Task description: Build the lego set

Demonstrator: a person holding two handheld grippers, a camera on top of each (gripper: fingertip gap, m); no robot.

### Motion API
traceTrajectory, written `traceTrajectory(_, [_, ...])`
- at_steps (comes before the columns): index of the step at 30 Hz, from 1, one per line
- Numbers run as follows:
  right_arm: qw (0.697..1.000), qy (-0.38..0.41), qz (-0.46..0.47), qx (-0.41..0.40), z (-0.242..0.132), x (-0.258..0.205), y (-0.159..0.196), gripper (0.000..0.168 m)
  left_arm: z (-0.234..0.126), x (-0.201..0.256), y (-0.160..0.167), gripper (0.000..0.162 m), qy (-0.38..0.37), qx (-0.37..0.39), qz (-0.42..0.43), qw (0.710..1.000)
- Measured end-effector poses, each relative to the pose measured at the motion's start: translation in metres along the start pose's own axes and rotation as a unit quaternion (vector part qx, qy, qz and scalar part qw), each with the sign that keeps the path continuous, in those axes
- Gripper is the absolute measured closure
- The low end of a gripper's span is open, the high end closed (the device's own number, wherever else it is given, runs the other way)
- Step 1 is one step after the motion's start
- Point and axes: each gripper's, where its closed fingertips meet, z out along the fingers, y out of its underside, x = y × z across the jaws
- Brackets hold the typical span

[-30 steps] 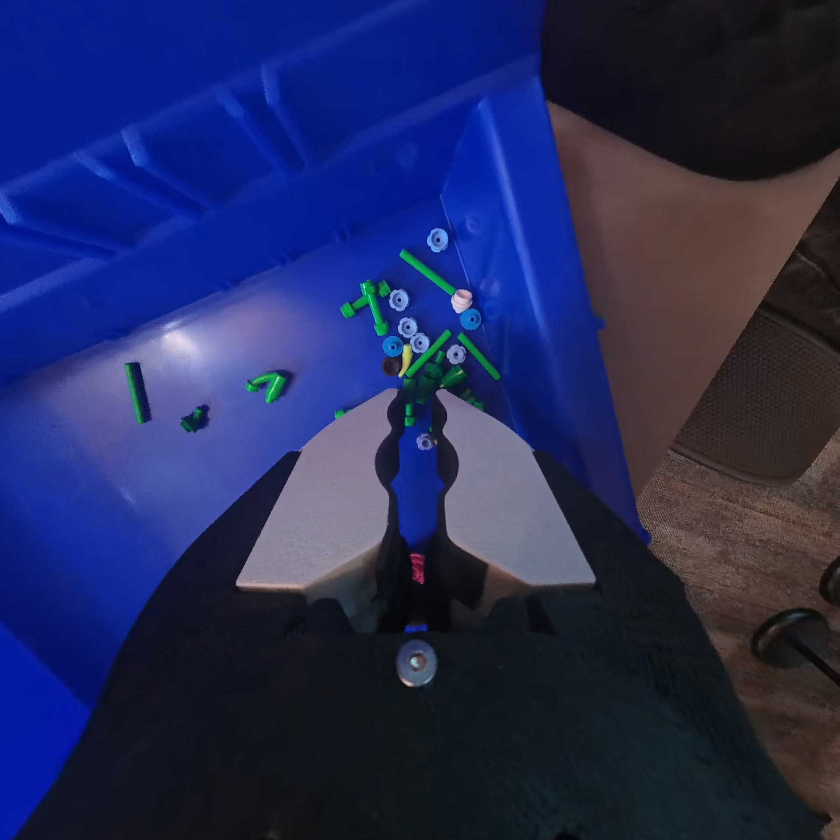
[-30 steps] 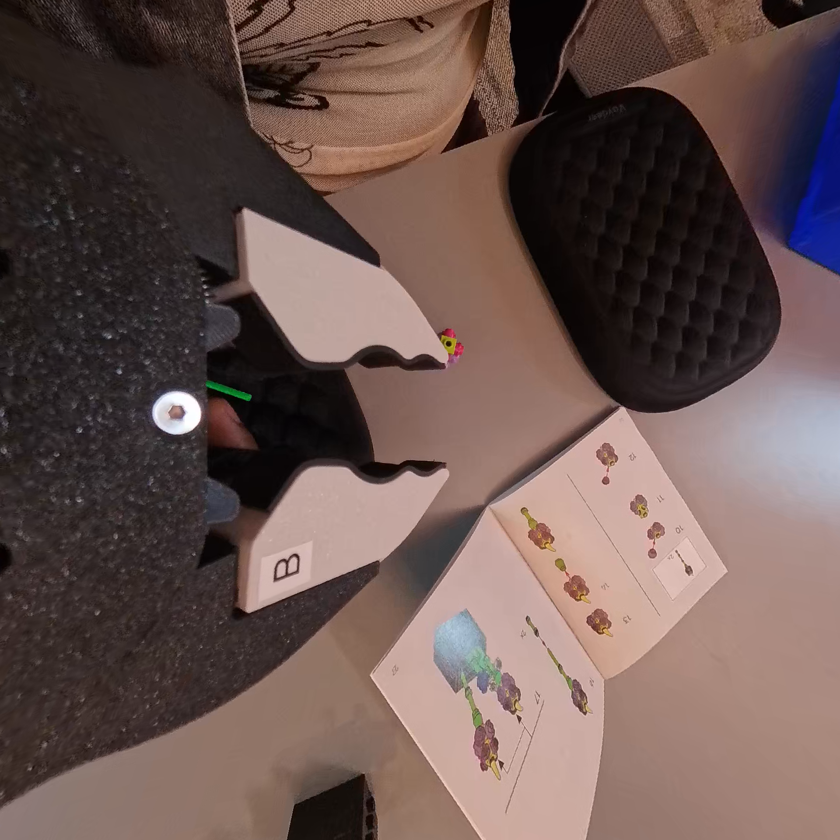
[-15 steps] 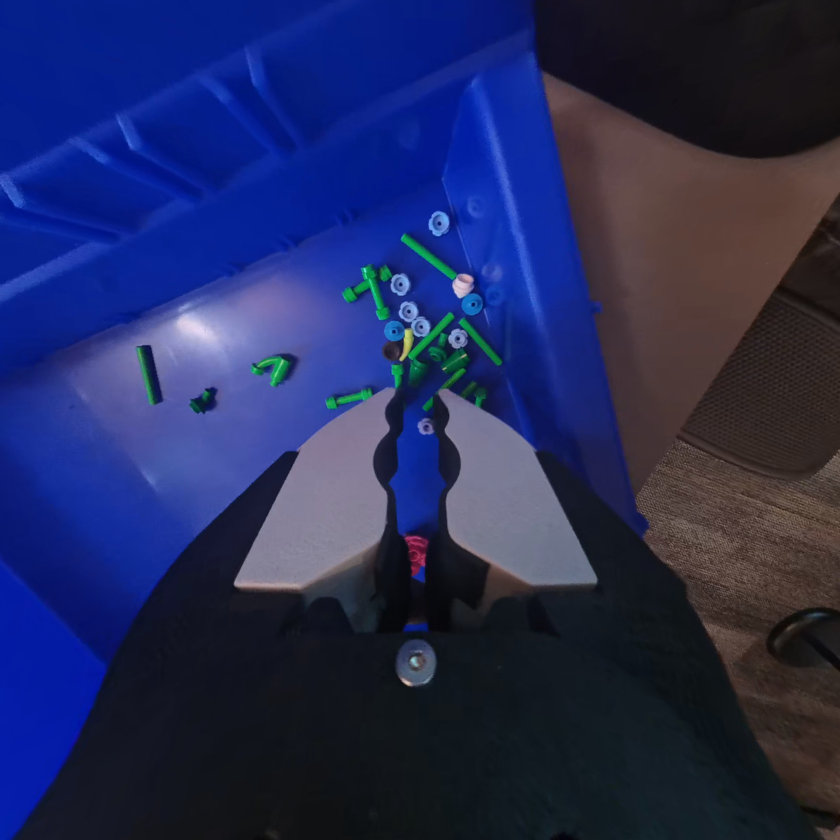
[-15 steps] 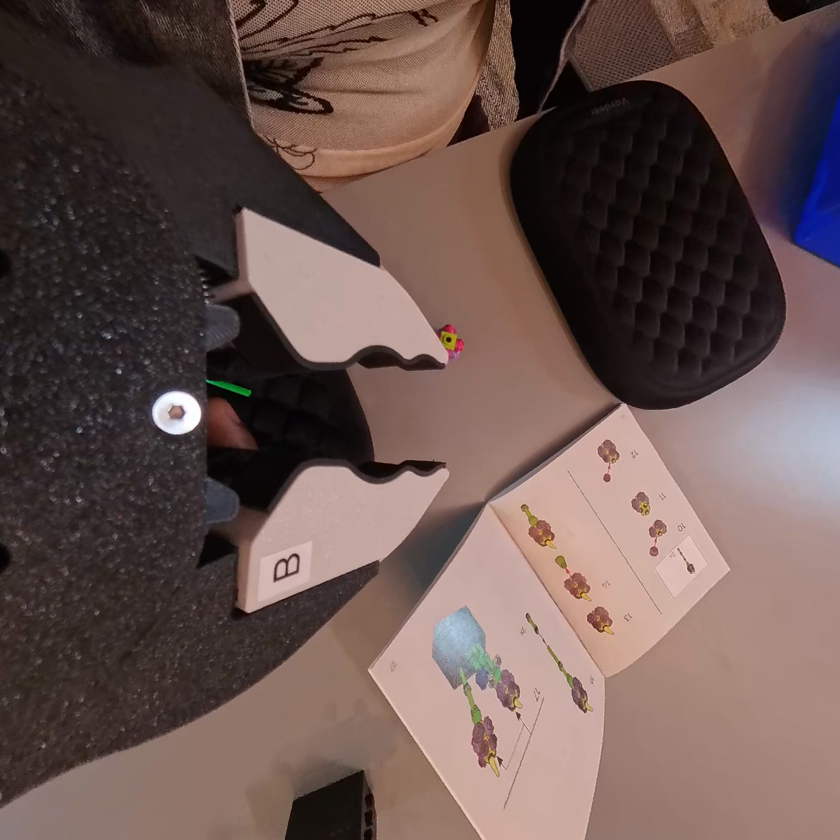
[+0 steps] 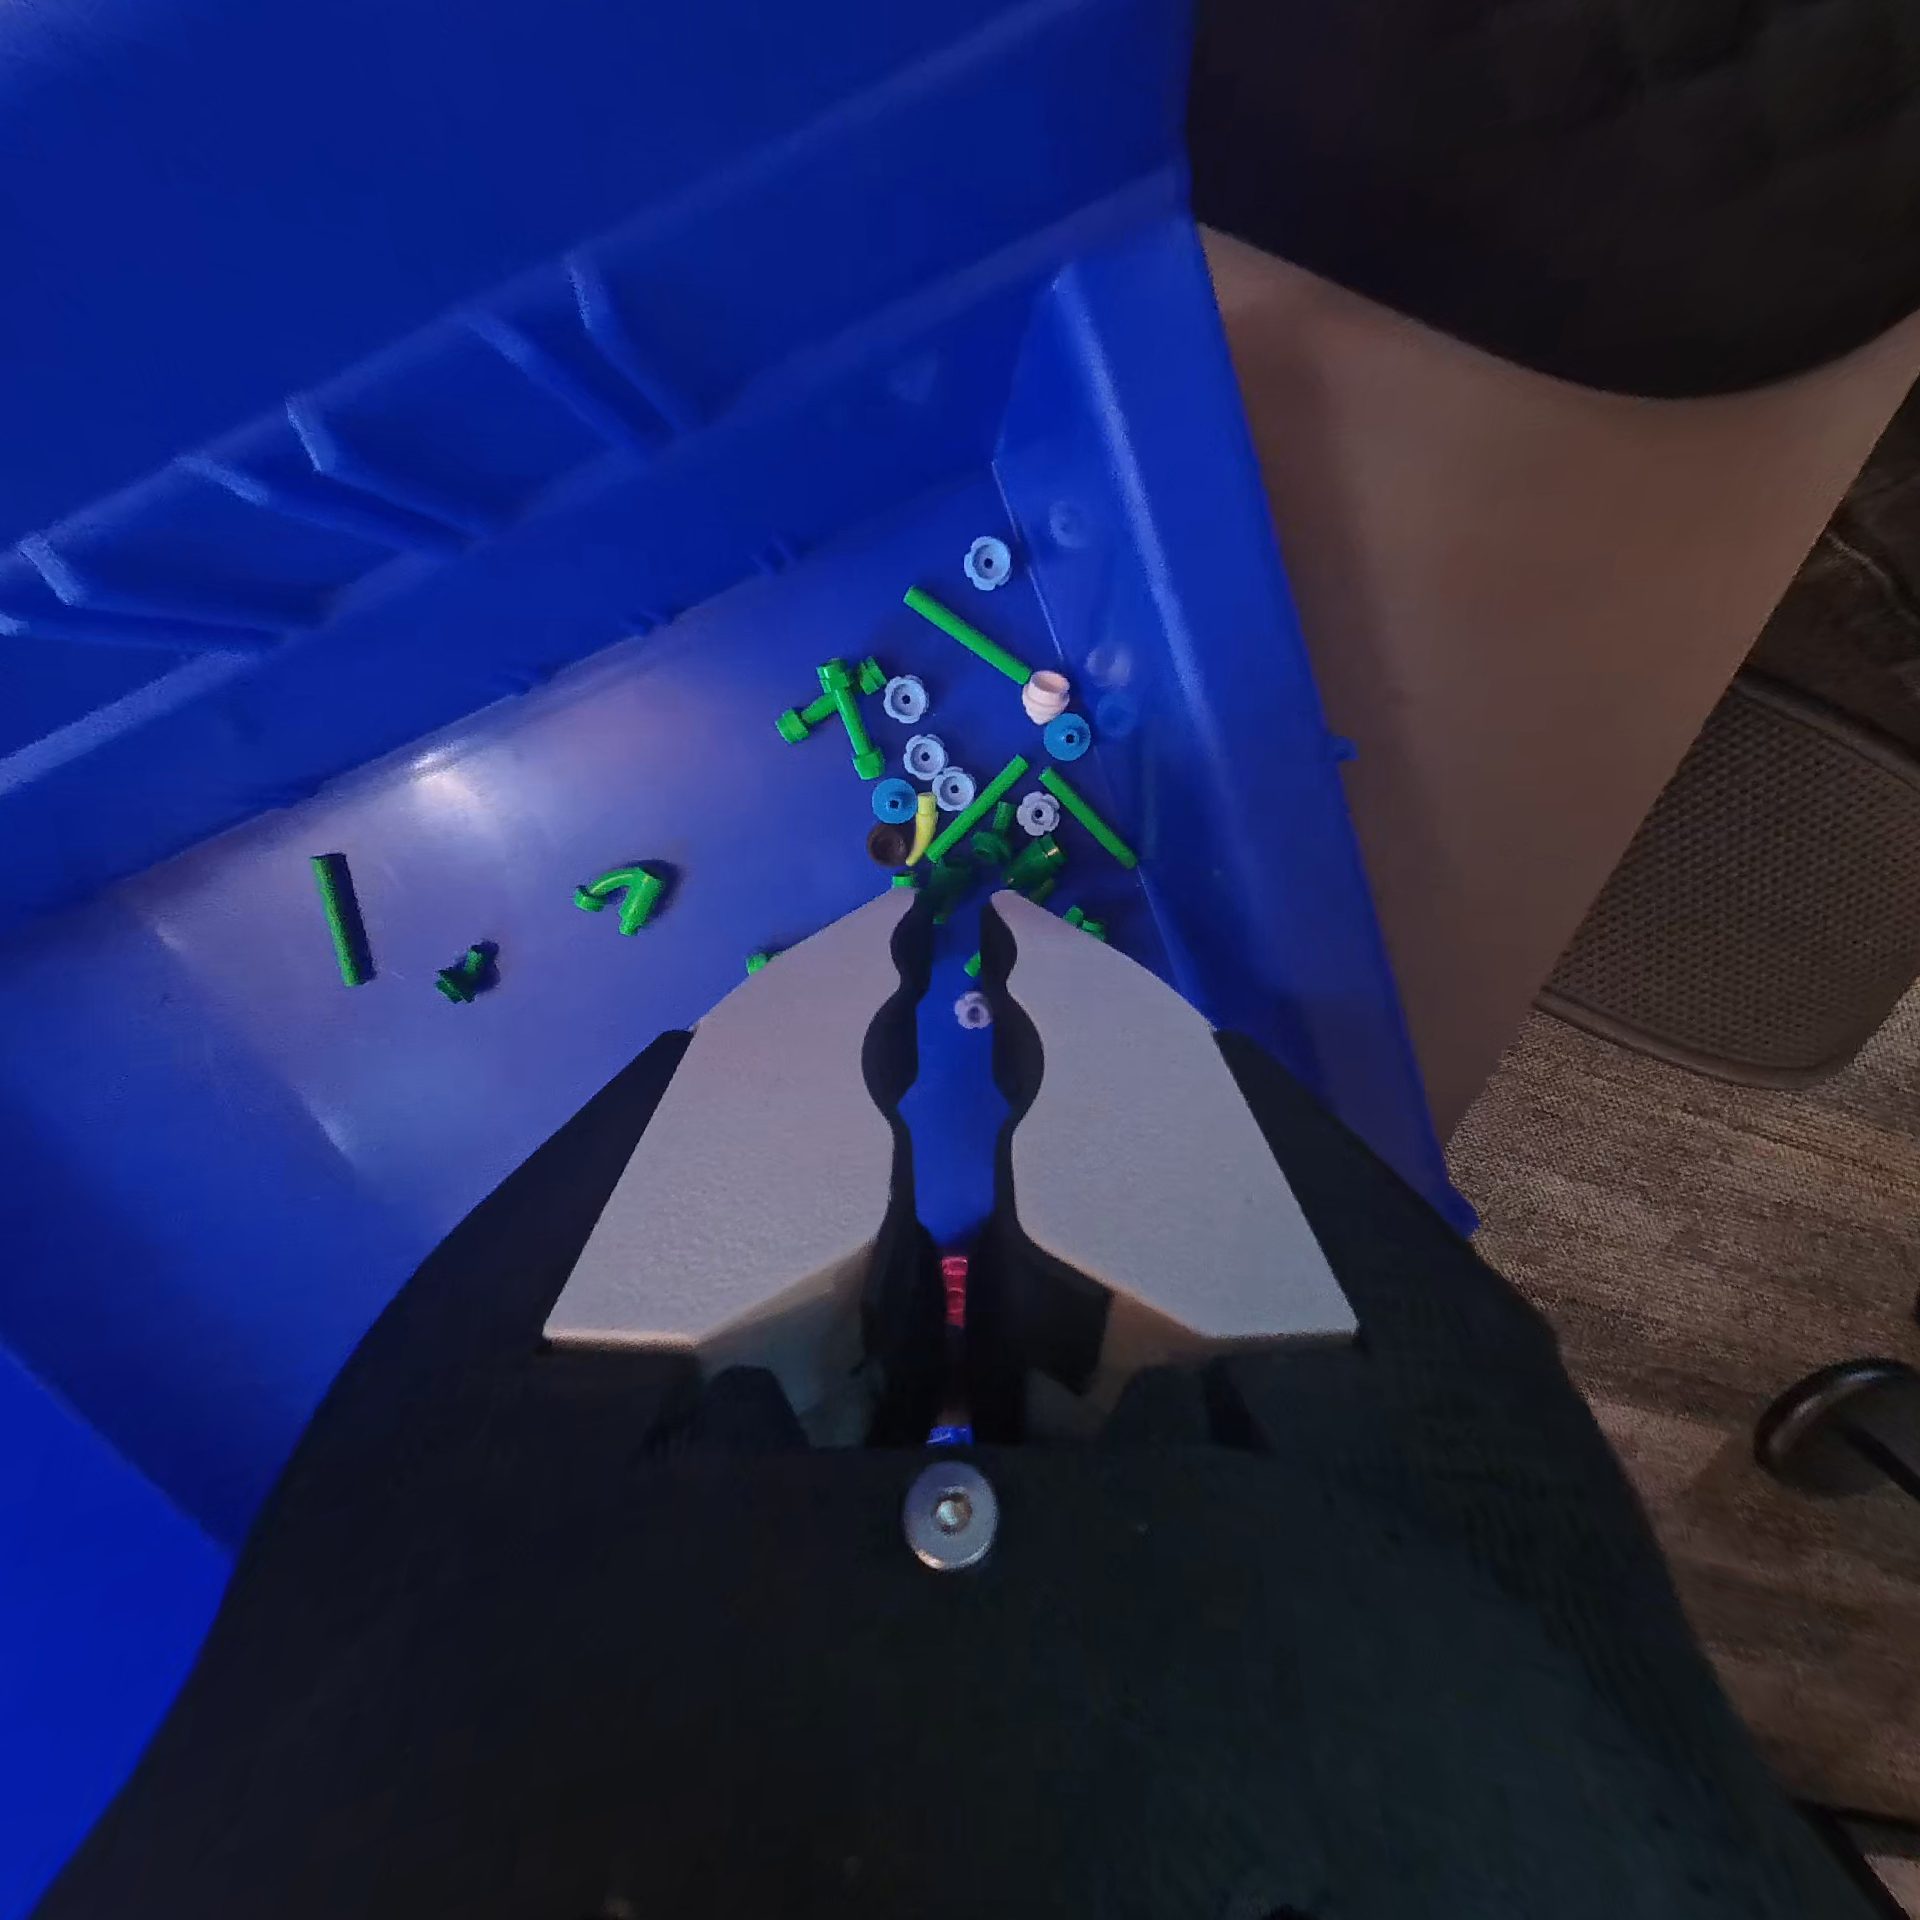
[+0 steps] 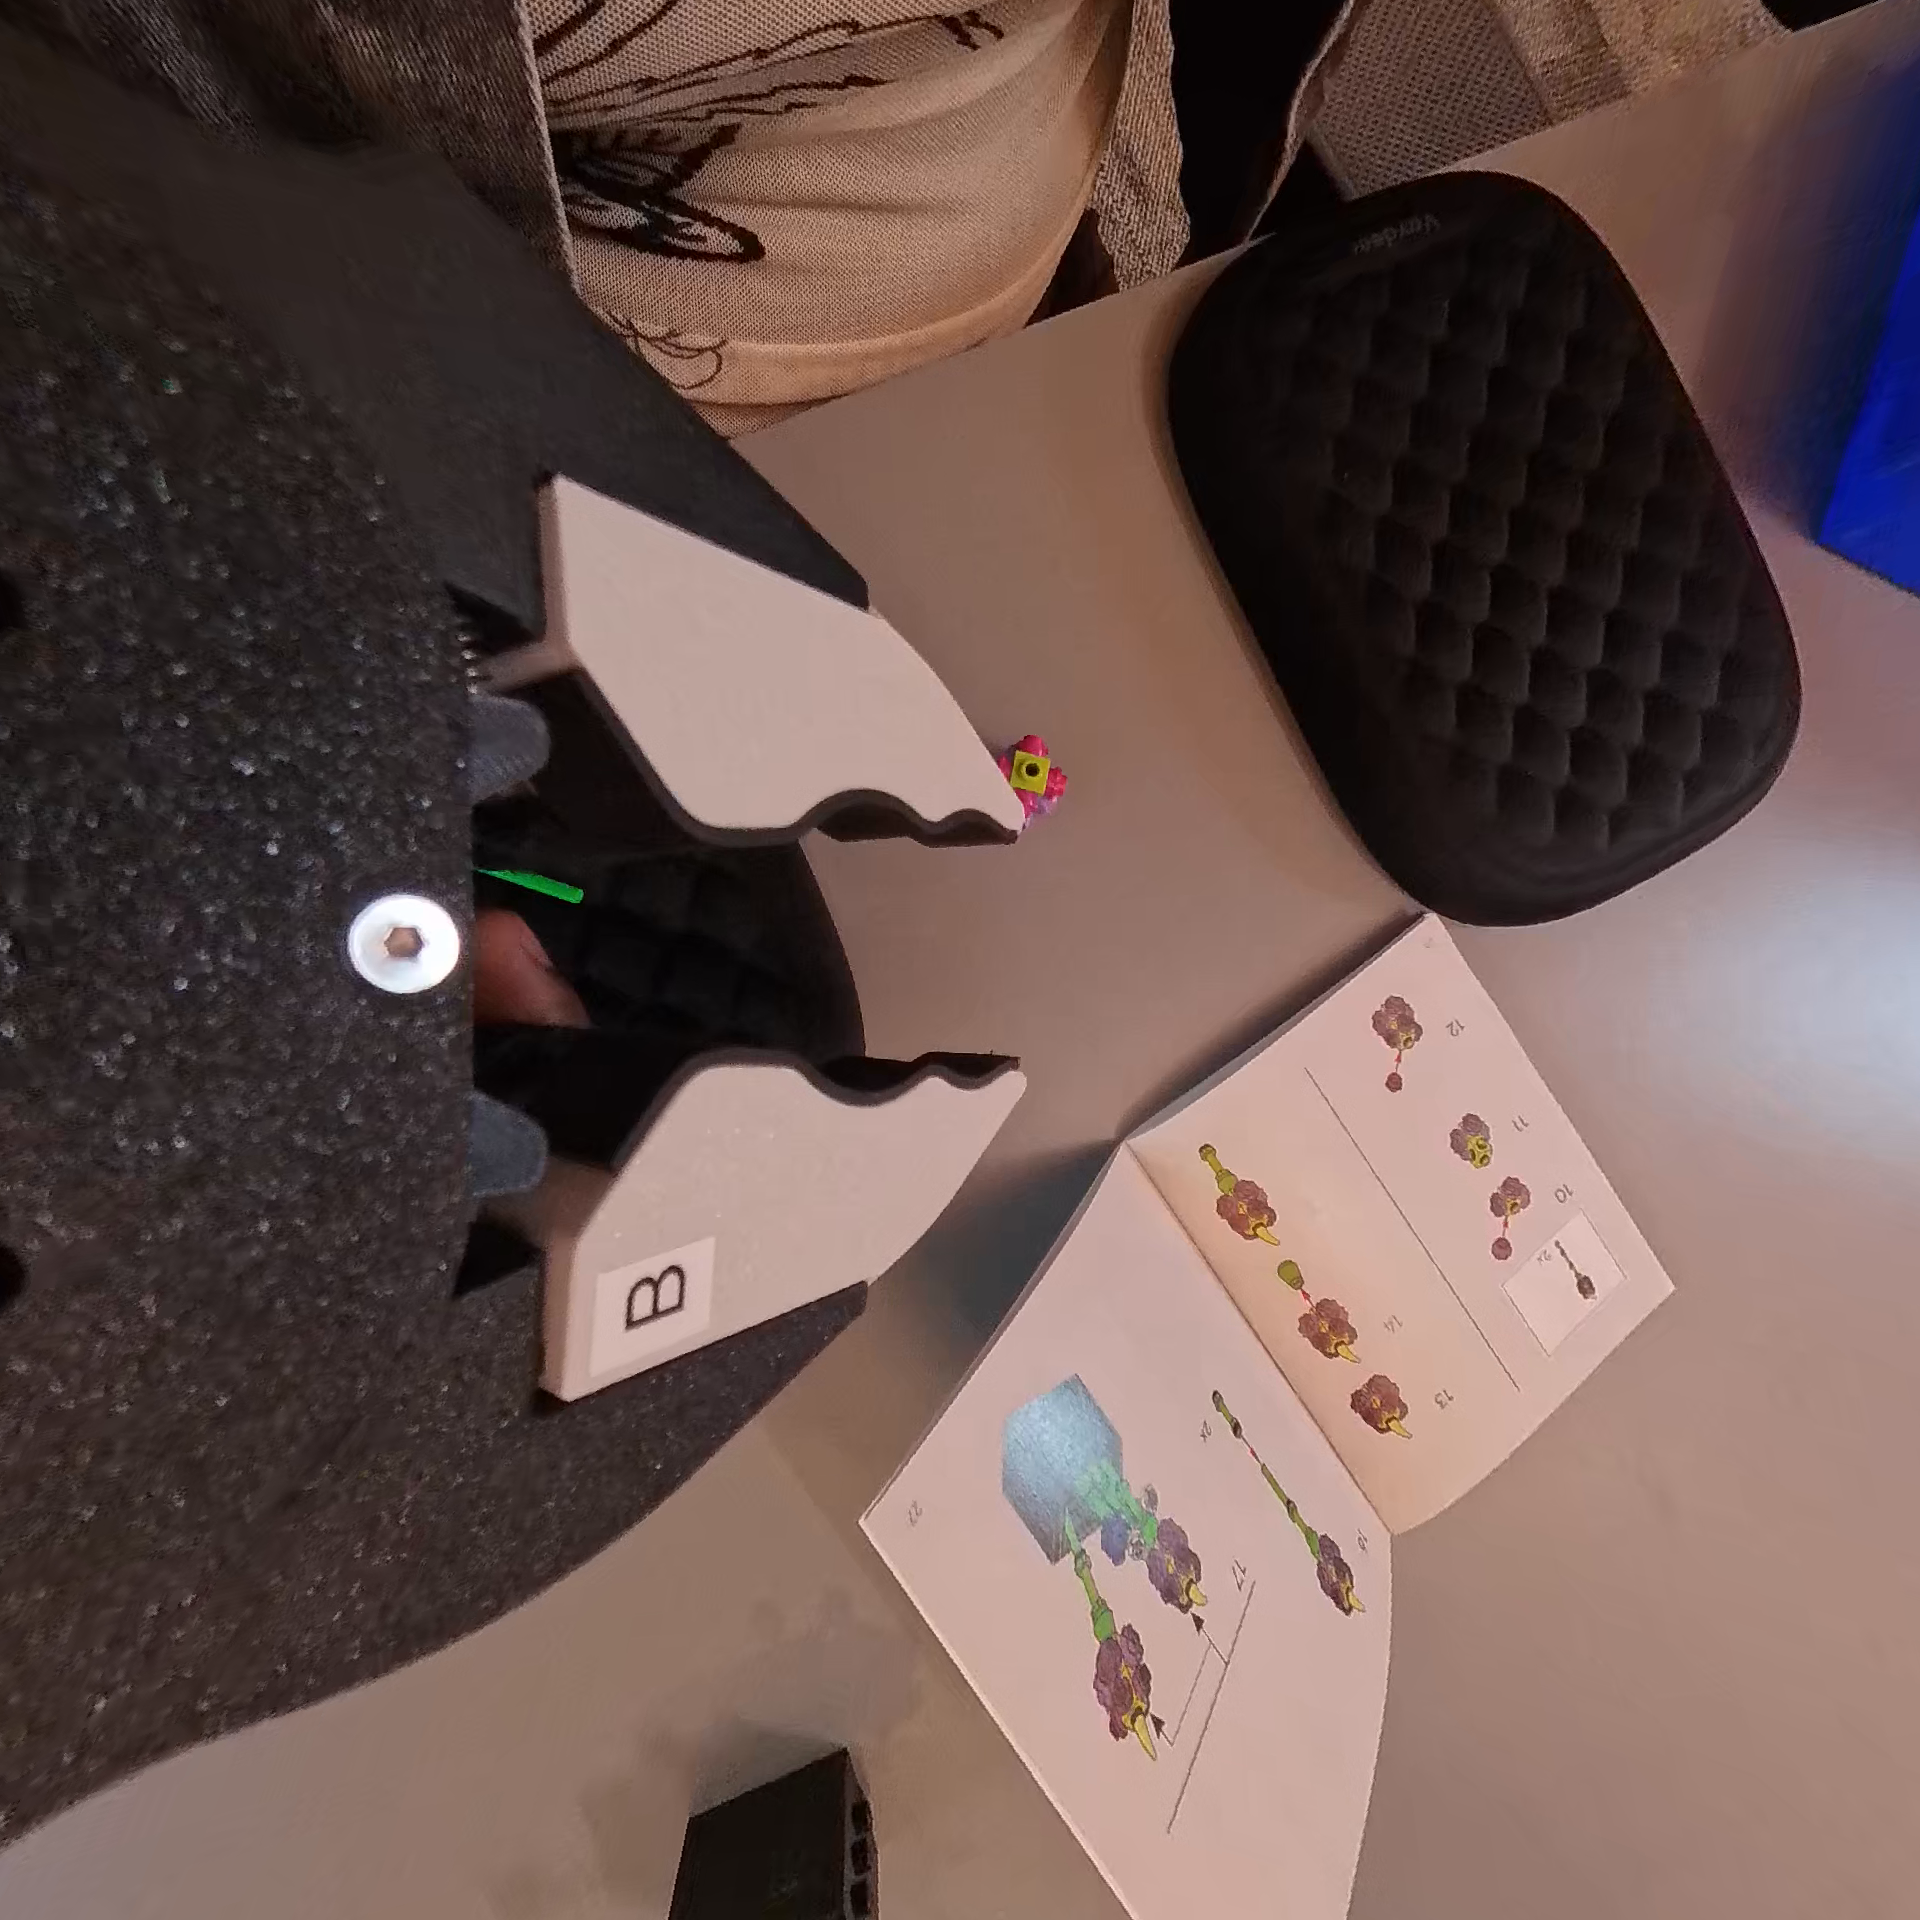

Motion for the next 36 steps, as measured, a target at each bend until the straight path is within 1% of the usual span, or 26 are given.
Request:
traceTrajectory(1, [1.000, 0.000, 0.001, 0.000, 0.000, 0.000, 0.000, 0.130, 0.000, 0.000, 0.000, 0.154, 0.001, 0.000, 0.000, 1.000])
traceTrajectory(5, [1.000, -0.001, 0.000, 0.001, -0.001, 0.000, 0.000, 0.130, -0.001, -0.002, 0.001, 0.154, -0.011, -0.008, 0.010, 1.000])
traceTrajectory(17, [1.000, 0.000, 0.004, 0.004, -0.001, 0.000, 0.003, 0.130, 0.001, 0.002, 0.002, 0.155, -0.009, -0.019, 0.054, 0.998])
traceTrajectory(26, [1.000, -0.001, 0.004, 0.003, -0.001, -0.001, 0.005, 0.130, 0.004, -0.001, 0.001, 0.156, -0.006, -0.020, 0.048, 0.999])
traceTrajectory(28, [1.000, -0.001, 0.007, 0.005, -0.001, 0.000, 0.004, 0.130, 0.004, -0.002, 0.001, 0.156, -0.007, -0.017, 0.033, 0.999])
traceTrajectory(30, [1.000, -0.002, 0.010, 0.011, -0.002, -0.001, 0.003, 0.130, -0.003, -0.009, 0.000, 0.157, -0.035, -0.002, 0.006, 0.999])
traceTrajectory(31, [1.000, -0.005, 0.010, 0.021, -0.002, -0.002, 0.001, 0.130, -0.011, -0.016, -0.003, 0.157, -0.063, 0.019, -0.021, 0.998])
traceTrajectory(32, [0.999, -0.011, 0.010, 0.036, -0.002, -0.005, -0.003, 0.131, -0.023, -0.024, -0.010, 0.157, -0.095, 0.057, -0.060, 0.992])
traceTrajectory(33, [0.998, -0.021, 0.008, 0.058, -0.001, -0.009, -0.009, 0.130, -0.037, -0.030, -0.022, 0.157, -0.127, 0.116, -0.105, 0.980])
traceTrajectory(34, [0.996, -0.031, 0.007, 0.087, -0.002, -0.013, -0.017, 0.131, -0.055, -0.031, -0.039, 0.157, -0.151, 0.191, -0.142, 0.960])
traceTrajectory(35, [0.992, -0.040, 0.011, 0.122, -0.004, -0.017, -0.028, 0.131, -0.077, -0.029, -0.062, 0.157, -0.174, 0.281, -0.158, 0.930])
traceTrajectory(36, [0.985, -0.055, 0.022, 0.164, -0.007, -0.022, -0.042, 0.133, -0.097, -0.019, -0.086, 0.157, -0.187, 0.365, -0.147, 0.900])
